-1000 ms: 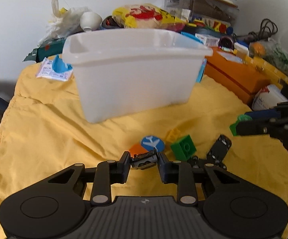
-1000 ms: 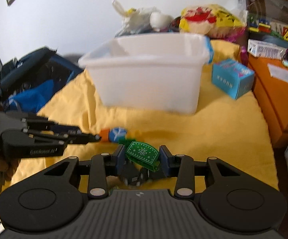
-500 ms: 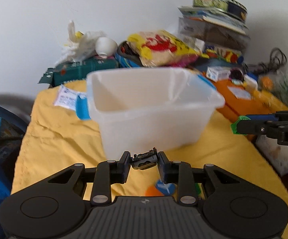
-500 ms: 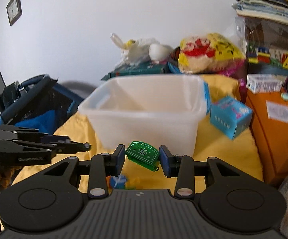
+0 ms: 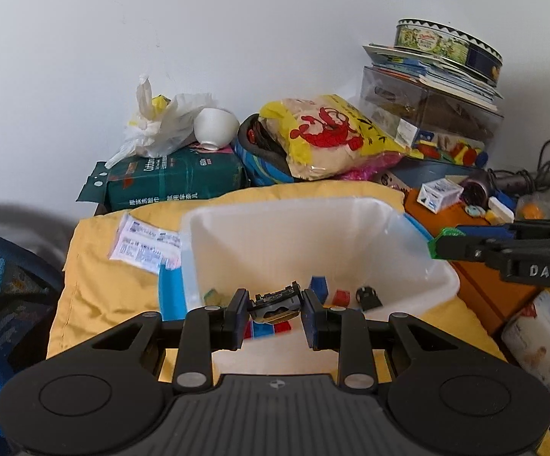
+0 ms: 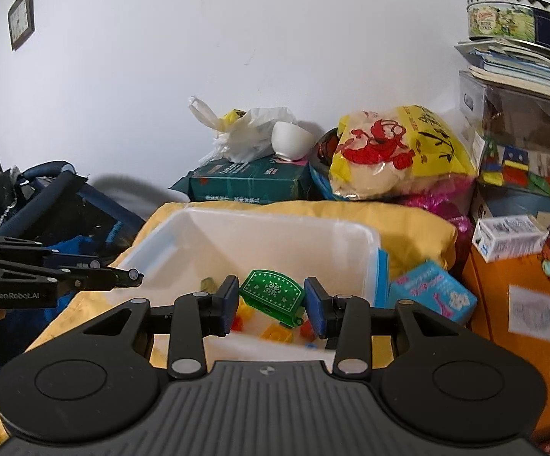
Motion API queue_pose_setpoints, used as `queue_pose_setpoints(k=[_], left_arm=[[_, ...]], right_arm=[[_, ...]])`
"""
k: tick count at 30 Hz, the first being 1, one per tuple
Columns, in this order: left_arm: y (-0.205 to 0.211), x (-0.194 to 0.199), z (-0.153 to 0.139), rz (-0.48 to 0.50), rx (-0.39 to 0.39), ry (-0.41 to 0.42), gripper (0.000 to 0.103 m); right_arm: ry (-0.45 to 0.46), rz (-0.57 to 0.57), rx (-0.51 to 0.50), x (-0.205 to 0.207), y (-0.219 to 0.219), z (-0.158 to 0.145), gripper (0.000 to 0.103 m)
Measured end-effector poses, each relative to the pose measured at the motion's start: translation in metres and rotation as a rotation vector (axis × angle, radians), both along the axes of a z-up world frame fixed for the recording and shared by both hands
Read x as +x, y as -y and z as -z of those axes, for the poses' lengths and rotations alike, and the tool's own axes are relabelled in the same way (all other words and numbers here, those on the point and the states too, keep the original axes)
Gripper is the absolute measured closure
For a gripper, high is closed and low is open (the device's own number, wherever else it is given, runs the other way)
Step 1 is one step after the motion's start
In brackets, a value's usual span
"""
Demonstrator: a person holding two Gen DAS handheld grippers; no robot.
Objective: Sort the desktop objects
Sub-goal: 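Carry the black car and green tile over the white bin, then open both tools to drop the black car and green tile into the bin, then grasp a black toy car with the right tool while the left tool reaches the pile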
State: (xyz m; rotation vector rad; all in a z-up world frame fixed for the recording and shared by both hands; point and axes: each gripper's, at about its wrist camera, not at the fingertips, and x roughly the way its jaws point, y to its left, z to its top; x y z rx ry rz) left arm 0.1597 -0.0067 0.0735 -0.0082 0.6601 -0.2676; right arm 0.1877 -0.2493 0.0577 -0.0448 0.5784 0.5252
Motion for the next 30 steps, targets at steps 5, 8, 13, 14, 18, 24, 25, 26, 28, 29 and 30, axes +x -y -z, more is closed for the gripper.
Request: queue_pose_setpoints(k=[5,8,13,14,18,24,25,26,28,29,30], left_arm=[[0.006,0.021,0.000,0.000,-0.006,-0.014,0.070],[0.010,0.032,-0.001,-0.002,0.004,-0.016,0.070],[0.014,0.046,0.000,-0.009,0.016,-0.020,0.070],[0.013,0.049,0.001,-0.025,0.014,-0.020,0.066],[0.006,0.050,0.009,-0.078,0.009,-0.033,0.049],[0.003,0.006,0.020,-0.019,0.027,0.011,0.049],[0.003,-0.009,0.025,0.001,0.029,0.021,0.049],[0.003,-0.021,0.029,0.013,0.034,0.029,0.049],[0.002,-0.046,0.042,0.020,0.039,0.025,0.048],[0.001,-0.058,0.050,0.019,0.031,0.011,0.047],[0.000,-0.068,0.061,0.018,0.022,-0.013,0.046]], right_arm=[[-0.010,0.011,-0.028,0.020,-0.006,0.004,0.062],[-0.022,0.015,-0.039,0.027,-0.009,0.008,0.062],[-0.037,0.020,-0.063,0.041,-0.014,0.012,0.061],[-0.044,0.024,-0.066,0.045,-0.015,0.013,0.061],[-0.078,0.033,-0.087,0.056,-0.016,0.020,0.033],[-0.051,0.033,-0.036,0.036,-0.001,0.014,0.033],[-0.043,0.023,-0.023,0.025,0.004,0.014,0.033],[-0.035,0.014,-0.018,0.015,0.008,0.014,0.033],[-0.020,-0.005,-0.024,-0.009,0.014,0.018,0.033],[-0.012,-0.024,-0.032,-0.026,0.018,0.023,0.033],[-0.013,-0.034,-0.044,-0.037,0.020,0.029,0.030]])
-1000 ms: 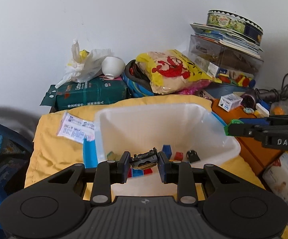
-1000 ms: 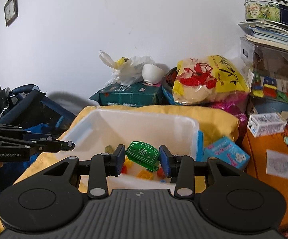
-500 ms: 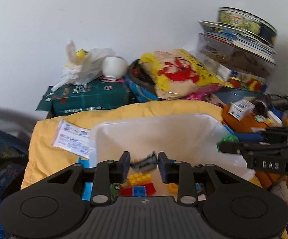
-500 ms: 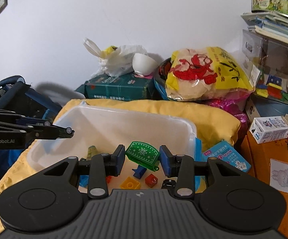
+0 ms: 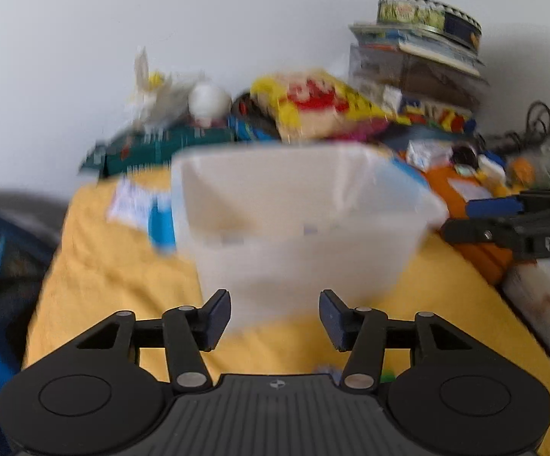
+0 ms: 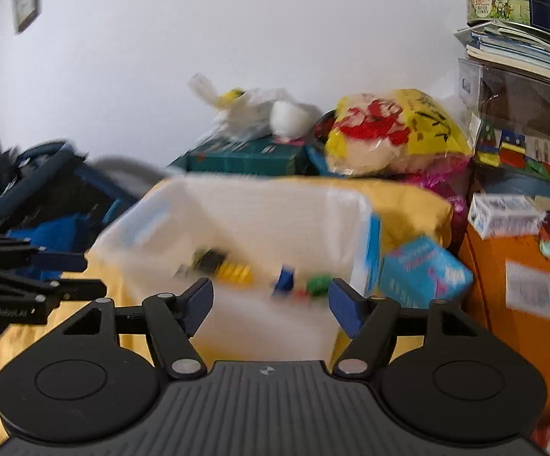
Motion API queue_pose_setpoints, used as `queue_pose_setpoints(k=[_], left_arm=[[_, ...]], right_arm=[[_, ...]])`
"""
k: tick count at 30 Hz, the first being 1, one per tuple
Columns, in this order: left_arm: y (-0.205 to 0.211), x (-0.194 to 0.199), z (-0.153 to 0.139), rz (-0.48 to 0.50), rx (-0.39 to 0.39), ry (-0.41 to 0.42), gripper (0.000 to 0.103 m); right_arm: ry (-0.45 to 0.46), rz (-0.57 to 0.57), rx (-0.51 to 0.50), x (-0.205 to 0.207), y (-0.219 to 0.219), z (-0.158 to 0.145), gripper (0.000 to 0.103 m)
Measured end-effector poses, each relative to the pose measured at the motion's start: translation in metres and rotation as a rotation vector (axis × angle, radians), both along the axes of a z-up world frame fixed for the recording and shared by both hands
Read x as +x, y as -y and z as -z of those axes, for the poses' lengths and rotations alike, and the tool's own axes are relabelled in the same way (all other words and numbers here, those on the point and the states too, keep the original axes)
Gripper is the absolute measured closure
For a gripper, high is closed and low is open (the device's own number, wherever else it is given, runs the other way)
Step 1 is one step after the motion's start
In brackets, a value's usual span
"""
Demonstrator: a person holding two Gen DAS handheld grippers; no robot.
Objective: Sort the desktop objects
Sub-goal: 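Grasp a black toy car with the right tool while the left tool reaches the pile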
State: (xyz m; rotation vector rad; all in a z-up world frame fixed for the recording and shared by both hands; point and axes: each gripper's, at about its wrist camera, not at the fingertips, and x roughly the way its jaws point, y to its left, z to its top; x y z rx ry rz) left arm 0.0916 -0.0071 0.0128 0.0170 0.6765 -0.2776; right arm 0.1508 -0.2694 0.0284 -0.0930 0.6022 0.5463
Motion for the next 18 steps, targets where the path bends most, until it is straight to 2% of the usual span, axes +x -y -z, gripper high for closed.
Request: queue_pose_setpoints(k=[4,8,12,18], left_arm=[[0.003,-0.023,0.043,-0.008,0.031,-0.109,0.046],[0.016,-0.029,0.071,0.045,0.086,-0.146,0.046],[0.024,-0.023,0.081,0.052,0.110,-0.153,0.046],[0.029,-0.010,0.087,0.056,0.120,-0.137,0.046]], right_arm=[[-0.079,-0.035,-0.098,-0.037,0.004,0.045,0.029],[-0.141,-0.044,-0.175,-0.058,0.003,0.083,0.031],[-0.147,-0.029,-0.216,-0.067,0.004,0.098,0.031],[-0.094,-0.124,-0.294,-0.077,-0.010,0.110,0.031]])
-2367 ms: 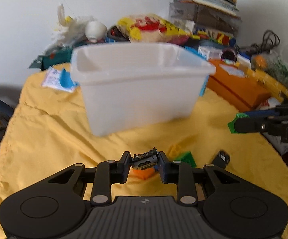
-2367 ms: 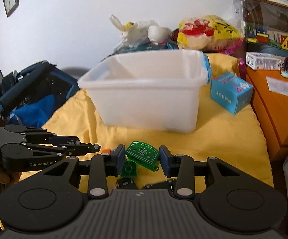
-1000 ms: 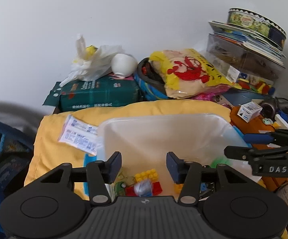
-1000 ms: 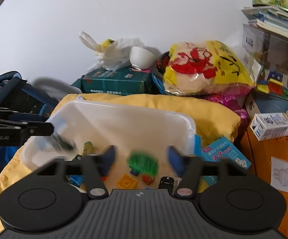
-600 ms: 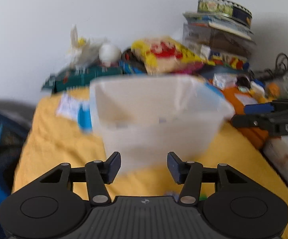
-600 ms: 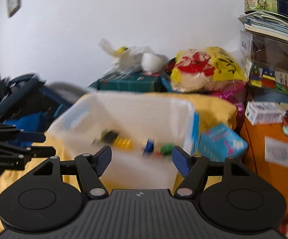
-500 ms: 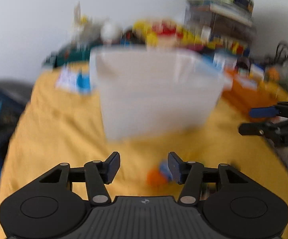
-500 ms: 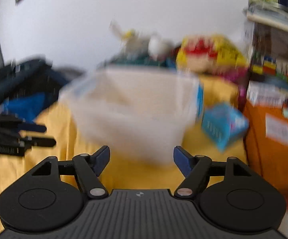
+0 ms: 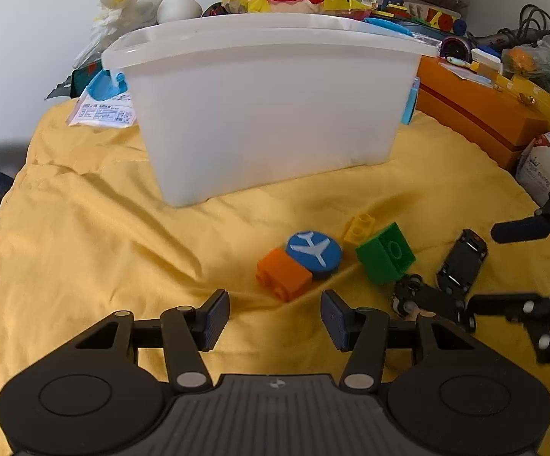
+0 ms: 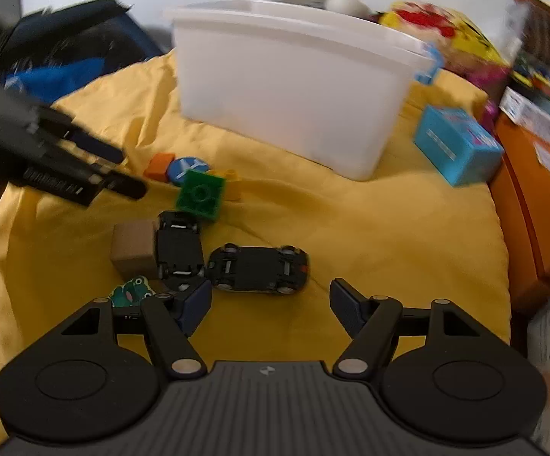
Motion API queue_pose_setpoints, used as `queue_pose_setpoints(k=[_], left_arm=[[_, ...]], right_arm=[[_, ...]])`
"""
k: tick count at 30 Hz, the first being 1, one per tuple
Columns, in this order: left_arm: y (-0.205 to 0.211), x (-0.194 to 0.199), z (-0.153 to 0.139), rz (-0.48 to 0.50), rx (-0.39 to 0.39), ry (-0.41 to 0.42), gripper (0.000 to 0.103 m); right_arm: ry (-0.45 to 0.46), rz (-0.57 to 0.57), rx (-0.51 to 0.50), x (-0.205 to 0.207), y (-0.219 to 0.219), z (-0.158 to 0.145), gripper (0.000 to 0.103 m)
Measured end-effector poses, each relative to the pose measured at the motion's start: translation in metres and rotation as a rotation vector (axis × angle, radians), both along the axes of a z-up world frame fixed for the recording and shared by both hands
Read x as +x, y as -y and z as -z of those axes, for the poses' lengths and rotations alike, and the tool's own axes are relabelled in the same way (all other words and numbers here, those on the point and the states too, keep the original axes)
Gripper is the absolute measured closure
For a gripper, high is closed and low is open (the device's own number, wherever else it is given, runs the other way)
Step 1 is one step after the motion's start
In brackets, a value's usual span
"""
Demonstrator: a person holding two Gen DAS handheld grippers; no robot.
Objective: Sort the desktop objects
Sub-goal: 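Grasp a black toy car with the right tool while the left tool reaches the pile, then grasp an orange brick with the left tool while the right tool holds the black car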
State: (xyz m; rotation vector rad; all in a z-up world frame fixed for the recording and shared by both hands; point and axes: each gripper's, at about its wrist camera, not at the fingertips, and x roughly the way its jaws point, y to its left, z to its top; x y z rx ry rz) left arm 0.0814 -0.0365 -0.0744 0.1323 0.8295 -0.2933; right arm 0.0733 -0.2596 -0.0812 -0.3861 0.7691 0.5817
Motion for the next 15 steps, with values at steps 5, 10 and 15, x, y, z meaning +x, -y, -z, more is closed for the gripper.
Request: queue_pose_setpoints(k=[5,10,15], left_arm=[[0.007,0.009,0.007,0.005,0.020,-0.007,0.046],[0.010,0.012,0.010,-0.004,0.014,-0.003,0.046],[0.015,0.015,0.010,0.018,0.006,0.005,0.057]], right_arm=[[-0.013,0.017,0.012,0.005,-0.009,0.006,0.031],[-0.051,0.039,0.030,0.012,-0.010,0.011,0.036],[-0.059,0.041,0.045,0.011,-0.007,0.009,0.035]])
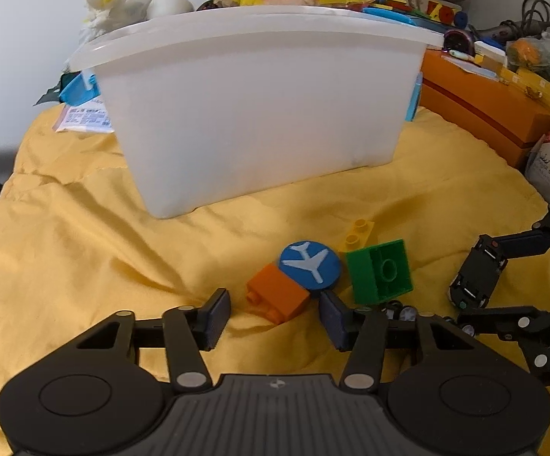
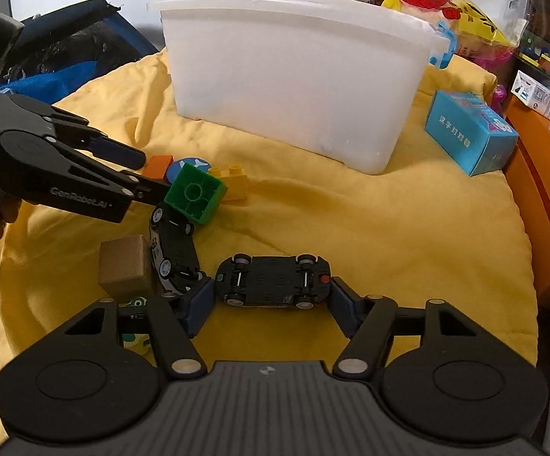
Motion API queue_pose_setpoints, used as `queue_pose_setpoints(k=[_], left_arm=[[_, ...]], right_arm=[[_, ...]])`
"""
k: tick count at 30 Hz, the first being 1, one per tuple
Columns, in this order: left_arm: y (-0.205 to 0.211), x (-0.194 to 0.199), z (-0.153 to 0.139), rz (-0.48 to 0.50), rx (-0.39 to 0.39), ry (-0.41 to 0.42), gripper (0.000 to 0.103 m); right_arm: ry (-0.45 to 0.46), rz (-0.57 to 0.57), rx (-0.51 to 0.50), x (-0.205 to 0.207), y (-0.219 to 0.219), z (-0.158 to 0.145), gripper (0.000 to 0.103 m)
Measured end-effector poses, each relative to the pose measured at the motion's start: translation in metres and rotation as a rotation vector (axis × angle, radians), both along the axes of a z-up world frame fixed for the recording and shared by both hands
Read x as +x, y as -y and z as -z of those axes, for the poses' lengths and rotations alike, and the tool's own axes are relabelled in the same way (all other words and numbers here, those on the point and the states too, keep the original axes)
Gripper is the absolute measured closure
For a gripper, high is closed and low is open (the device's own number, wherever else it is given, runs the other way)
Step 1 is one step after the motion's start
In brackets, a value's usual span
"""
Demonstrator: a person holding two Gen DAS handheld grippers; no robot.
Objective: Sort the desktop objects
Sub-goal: 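Grasp an orange brick with the left tool while the right tool holds the black car, then carry the orange brick and black car over the white bin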
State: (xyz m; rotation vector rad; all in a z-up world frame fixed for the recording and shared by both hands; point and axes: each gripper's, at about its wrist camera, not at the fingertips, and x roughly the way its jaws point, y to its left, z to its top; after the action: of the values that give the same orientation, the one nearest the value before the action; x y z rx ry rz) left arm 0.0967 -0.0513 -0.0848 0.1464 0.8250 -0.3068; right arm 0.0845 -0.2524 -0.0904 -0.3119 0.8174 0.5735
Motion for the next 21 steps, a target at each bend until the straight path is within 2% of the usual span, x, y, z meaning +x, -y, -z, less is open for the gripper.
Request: queue_pose_setpoints(k=[2,10,15,18,21], left_arm=[[0.002,0.000,-0.001,0.027,-0.009,0.000,0.065],[-0.004,-0.008,-0.010,0.034,-0.019,0.023,0.065],[-0.023,-0.016,-0.036,-0.027,-0.063,0.051,0.065],[-0.034,-0.017,-0.056,-0.066,-0.114,0.062,0.065],[-0.036,-0.013,-0.077,-0.071,-0.114,0.089,0.065]], right_arm=[[0.001,0.009,0.007,-0.001,0.003,-0.002,0.035],[0.005,0.061,0.045,0.002,0.018,-0.014,0.035],[0.028,0.095,0.091,0.006,0.027,-0.031,0.035],[0.050,0.111,0.134,0.012,0.031,-0.047,0.035],[0.083,0.119,0.177,0.018,0.030,-0.067,0.035]])
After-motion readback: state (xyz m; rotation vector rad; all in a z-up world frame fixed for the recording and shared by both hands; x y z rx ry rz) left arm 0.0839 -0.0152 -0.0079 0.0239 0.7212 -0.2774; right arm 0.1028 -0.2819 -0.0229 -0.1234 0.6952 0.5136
